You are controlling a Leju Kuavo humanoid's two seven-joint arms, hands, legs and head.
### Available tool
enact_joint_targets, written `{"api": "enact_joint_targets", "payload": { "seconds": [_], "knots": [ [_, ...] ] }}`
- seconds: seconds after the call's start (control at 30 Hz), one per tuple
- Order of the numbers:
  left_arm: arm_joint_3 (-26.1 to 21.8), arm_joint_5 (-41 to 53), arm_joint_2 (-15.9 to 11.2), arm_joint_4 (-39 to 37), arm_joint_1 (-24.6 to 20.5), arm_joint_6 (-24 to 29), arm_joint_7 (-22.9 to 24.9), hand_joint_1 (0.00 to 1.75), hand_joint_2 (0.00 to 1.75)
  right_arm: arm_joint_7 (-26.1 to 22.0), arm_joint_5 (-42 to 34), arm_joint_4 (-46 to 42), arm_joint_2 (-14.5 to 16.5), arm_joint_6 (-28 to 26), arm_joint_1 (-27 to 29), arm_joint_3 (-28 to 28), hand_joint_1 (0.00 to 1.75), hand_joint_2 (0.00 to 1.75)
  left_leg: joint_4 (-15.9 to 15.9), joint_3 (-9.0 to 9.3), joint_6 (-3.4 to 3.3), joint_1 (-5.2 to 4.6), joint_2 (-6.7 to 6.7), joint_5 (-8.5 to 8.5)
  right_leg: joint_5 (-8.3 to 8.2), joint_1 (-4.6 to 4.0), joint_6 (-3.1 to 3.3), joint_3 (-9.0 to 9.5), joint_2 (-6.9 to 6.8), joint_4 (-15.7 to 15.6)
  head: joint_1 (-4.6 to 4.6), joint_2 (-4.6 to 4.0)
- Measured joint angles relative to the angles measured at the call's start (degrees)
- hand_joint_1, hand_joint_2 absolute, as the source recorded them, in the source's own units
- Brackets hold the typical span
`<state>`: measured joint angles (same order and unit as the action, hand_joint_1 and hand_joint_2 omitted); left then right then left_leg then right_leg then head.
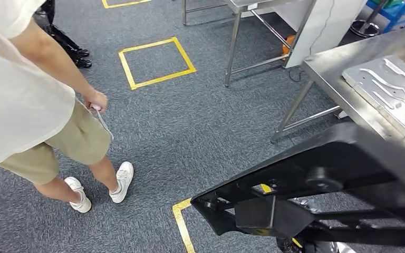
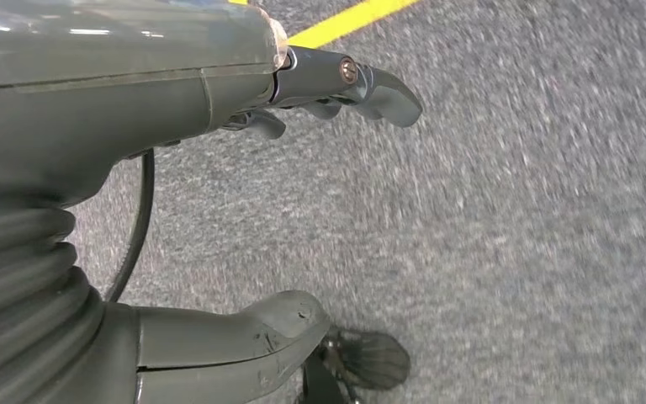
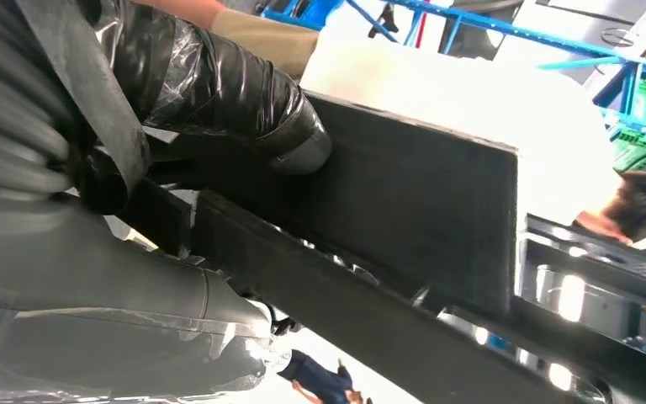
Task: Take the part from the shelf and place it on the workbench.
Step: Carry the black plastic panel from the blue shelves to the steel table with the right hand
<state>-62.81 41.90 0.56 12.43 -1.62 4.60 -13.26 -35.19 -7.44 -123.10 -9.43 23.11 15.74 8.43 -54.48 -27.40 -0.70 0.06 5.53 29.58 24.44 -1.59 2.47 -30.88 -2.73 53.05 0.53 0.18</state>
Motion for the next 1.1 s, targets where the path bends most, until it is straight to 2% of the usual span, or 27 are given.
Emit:
{"api": "enact_joint_targets", "payload": {
  "seconds": [0.03,0.1,0.13,0.17,0.2,0.23,0.27,0.3,0.37,0.4,0.43,0.47,0.53,0.6,0.63,0.67,0.7,0.73,0.77,0.83,0.87,0.9,0.93,0.97,1.0,1.03,1.1],
  "knots": [
    [0.0,0.1,0.0,0.0,0.0,0.0,0.1,0.00,1.75,-0.2,0.7,-0.3,0.1,-0.2,0.5,0.4,1.75,1.75,-2.3,-0.82,0.12,0.07,-1.41,1.44,-0.02,0.36,0.10,0.52,0.64,-0.7,0.02,0.00],
    [-0.2,0.1,0.0,0.0,0.4,0.1,0.3,0.00,1.75,-0.6,1.6,-0.7,0.3,-0.7,1.1,1.2,1.75,1.75,-10.0,-4.35,0.43,0.45,-4.28,5.05,0.08,0.69,0.26,0.67,2.08,-0.7,0.07,-0.01],
    [-0.3,0.1,-0.1,0.0,0.6,0.1,0.4,0.00,1.75,-0.7,2.0,-0.7,0.3,-0.8,1.4,1.5,1.75,1.75,-13.6,-6.24,0.67,0.60,-4.78,6.22,0.20,0.76,0.31,0.56,2.89,-0.4,0.08,-0.01],
    [-0.4,0.1,-0.1,0.0,0.8,0.1,0.4,0.00,1.75,-0.9,2.1,-0.7,0.3,-1.0,1.6,1.7,1.75,1.75,-15.7,-7.47,0.92,0.71,-4.99,6.38,0.34,0.84,0.21,0.45,3.78,0.0,0.08,-0.01],
    [-0.5,0.1,-0.1,0.0,0.9,0.0,0.4,0.00,1.75,-1.0,2.1,-0.7,0.3,-1.1,1.9,1.9,1.75,1.75,-15.6,-7.70,1.17,0.84,-5.06,5.42,0.49,0.99,0.03,0.38,4.65,0.4,0.08,-0.01],
    [-0.5,0.1,-0.1,0.0,0.9,0.0,0.3,0.00,1.75,-1.0,2.1,-0.7,0.3,-1.2,2.0,2.1,1.75,1.75,-13.4,-6.91,1.46,1.03,-5.27,3.58,0.66,1.20,-0.22,0.34,5.48,0.8,0.08,-0.01],
    [-0.5,0.2,-0.1,0.0,0.8,-0.1,0.3,0.00,1.75,-1.0,2.1,-0.7,0.3,-1.3,2.1,2.3,1.75,1.75,-9.9,-5.44,1.84,1.36,-6.08,1.37,0.85,1.41,-0.54,0.29,6.26,1.1,0.08,-0.01],
    [-0.5,0.3,0.0,0.0,0.8,-0.2,0.3,0.00,1.75,-1.0,2.0,-0.7,0.3,-1.4,2.0,2.4,1.75,1.75,-6.3,-3.95,2.23,1.70,-7.49,-0.28,0.98,1.55,-0.94,0.16,6.99,1.4,0.08,-0.01],
    [-0.6,0.4,0.1,0.0,0.8,-0.3,0.1,0.00,1.75,-0.9,1.8,-0.7,0.3,-1.5,1.9,2.5,1.75,1.75,-1.8,-2.17,2.15,2.15,-9.70,-1.73,0.78,1.68,-1.69,-0.51,8.30,2.0,0.07,-0.01],
    [-0.6,0.5,0.1,0.0,0.8,-0.3,0.1,0.00,1.75,-0.8,1.5,-0.7,0.3,-1.6,1.8,2.5,1.75,1.75,-1.3,-2.05,1.85,2.11,-9.89,-1.69,0.48,1.68,-2.05,-0.94,8.88,2.2,0.08,-0.01],
    [-0.7,0.6,0.2,0.0,0.8,-0.3,0.1,0.00,1.75,-0.6,1.1,-0.7,0.3,-1.6,1.8,2.5,1.75,1.75,-1.2,-2.06,1.43,2.11,-9.31,-1.78,0.22,1.73,-2.28,-1.34,9.43,2.2,0.07,-0.01],
    [-0.7,0.6,0.2,0.0,0.7,-0.3,0.0,0.00,1.75,-0.4,0.6,-0.7,0.3,-1.6,1.6,2.5,1.75,1.75,-1.3,-2.13,1.17,2.07,-8.62,-1.83,0.25,1.74,-2.52,-1.70,9.46,2.3,0.07,-0.01],
    [-0.8,0.8,0.2,0.1,0.5,-0.2,-0.2,0.00,1.75,0.4,-0.8,-0.7,0.3,-1.6,0.7,2.5,1.75,1.75,-1.3,-2.12,0.51,2.04,-7.26,-1.79,2.10,1.69,-3.01,-3.19,7.07,5.4,-0.03,-0.01],
    [-1.0,1.0,0.0,0.1,0.4,-0.2,-0.6,0.00,1.75,1.1,-1.9,-0.5,0.2,-1.4,-0.6,2.4,1.75,1.75,-1.3,-2.01,-0.04,1.63,-5.83,-1.62,5.79,1.77,-3.51,-6.64,3.73,13.0,-0.10,-0.01],
    [-1.1,1.2,0.0,0.1,0.5,-0.2,-0.8,0.00,1.75,1.2,-2.3,-0.3,0.2,-1.4,-1.0,2.4,1.75,1.75,-1.3,-1.95,-0.17,1.34,-5.07,-1.53,7.32,1.86,-3.60,-8.55,3.06,16.9,-0.10,-0.01],
    [-1.1,1.3,0.0,0.1,0.5,-0.3,-1.0,0.00,1.75,1.3,-2.5,-0.1,0.2,-1.3,-1.2,2.3,1.75,1.75,-1.3,-1.88,-0.25,1.06,-4.36,-1.43,8.01,1.84,-3.50,-9.85,2.81,19.5,-0.09,-0.01],
    [-1.2,1.4,-0.1,0.1,0.4,-0.3,-1.1,0.00,1.75,1.3,-2.7,0.1,0.2,-1.1,-1.3,2.3,1.75,1.75,-1.3,-1.77,-0.32,0.78,-3.70,-1.33,7.65,1.69,-3.17,-10.14,2.73,20.0,-0.09,-0.01],
    [-1.3,1.6,-0.1,0.2,0.4,-0.4,-1.3,0.00,1.75,1.3,-2.9,0.2,0.2,-1.0,-1.5,2.3,1.75,1.75,-1.3,-1.55,-0.39,0.49,-3.06,-1.21,6.22,1.38,-2.56,-9.19,2.64,18.2,-0.09,-0.01],
    [-1.3,1.7,-0.1,0.2,0.3,-0.4,-1.5,0.00,1.75,1.3,-3.2,0.3,0.2,-0.8,-1.6,2.2,1.75,1.75,-1.1,-1.20,-0.44,0.25,-2.48,-1.10,4.11,0.79,-1.59,-7.20,2.20,14.5,-0.09,-0.01],
    [-1.3,2.1,0.3,0.1,0.2,-0.4,-1.6,0.00,1.75,1.3,-3.5,0.3,0.3,-0.5,-2.0,2.1,1.75,1.75,-0.6,-0.55,-0.51,0.04,-1.33,-0.90,1.01,-1.12,1.17,-2.84,-0.69,6.3,-0.10,-0.01],
    [-1.3,2.2,0.4,0.1,0.2,-0.5,-1.7,0.00,1.75,1.2,-3.7,0.3,0.3,-0.4,-2.3,2.0,1.75,1.75,-0.4,-0.42,-0.48,0.09,-0.71,-0.83,0.50,-1.98,2.23,-1.57,-1.96,3.6,-0.14,-0.01],
    [-1.3,2.3,0.6,0.1,0.1,-0.5,-1.6,0.00,1.75,1.2,-3.9,0.3,0.3,-0.3,-2.5,1.8,1.75,1.75,-0.3,-0.41,-0.40,0.15,0.00,-0.78,0.60,-2.54,2.88,-1.10,-2.65,2.4,-0.19,-0.01],
    [-1.3,2.4,0.6,0.1,0.1,-0.5,-1.6,0.00,1.75,1.2,-4.0,0.3,0.3,-0.3,-2.6,1.7,1.75,1.75,-0.2,-0.29,-0.30,0.06,0.78,-0.73,0.63,-2.67,3.09,-1.02,-2.19,1.9,-0.26,-0.01],
    [-1.3,2.5,0.5,0.1,0.1,-0.5,-1.6,0.00,1.75,1.2,-4.1,0.3,0.3,-0.3,-2.6,1.6,1.75,1.75,-0.2,-0.23,-0.26,0.05,1.11,-0.51,0.39,-2.37,3.19,-0.74,-1.43,1.2,-0.28,0.00],
    [-1.3,2.5,0.5,0.1,0.1,-0.5,-1.6,0.00,1.75,1.2,-4.1,0.4,0.3,-0.3,-2.5,1.5,1.75,1.75,-0.7,-0.22,-0.16,-0.01,0.38,-0.09,0.07,-1.98,3.18,-0.35,-0.67,0.5,-0.27,0.00],
    [-1.3,2.5,0.4,0.1,0.1,-0.5,-1.6,0.00,1.75,1.2,-4.2,0.4,0.3,-0.3,-2.6,1.4,1.75,1.75,-2.1,-0.64,-0.03,-0.03,-0.99,0.80,-0.26,-1.55,3.16,0.07,0.02,-0.1,-0.24,0.00],
    [-1.4,2.5,0.3,0.1,0.3,-0.5,-1.7,0.00,1.75,1.2,-4.2,0.6,0.3,-0.2,-3.0,1.5,1.75,1.75,-8.8,-3.64,0.54,0.28,-4.27,4.06,-0.51,-1.02,2.84,0.42,1.39,-0.5,-0.18,-0.01]
  ]
}}
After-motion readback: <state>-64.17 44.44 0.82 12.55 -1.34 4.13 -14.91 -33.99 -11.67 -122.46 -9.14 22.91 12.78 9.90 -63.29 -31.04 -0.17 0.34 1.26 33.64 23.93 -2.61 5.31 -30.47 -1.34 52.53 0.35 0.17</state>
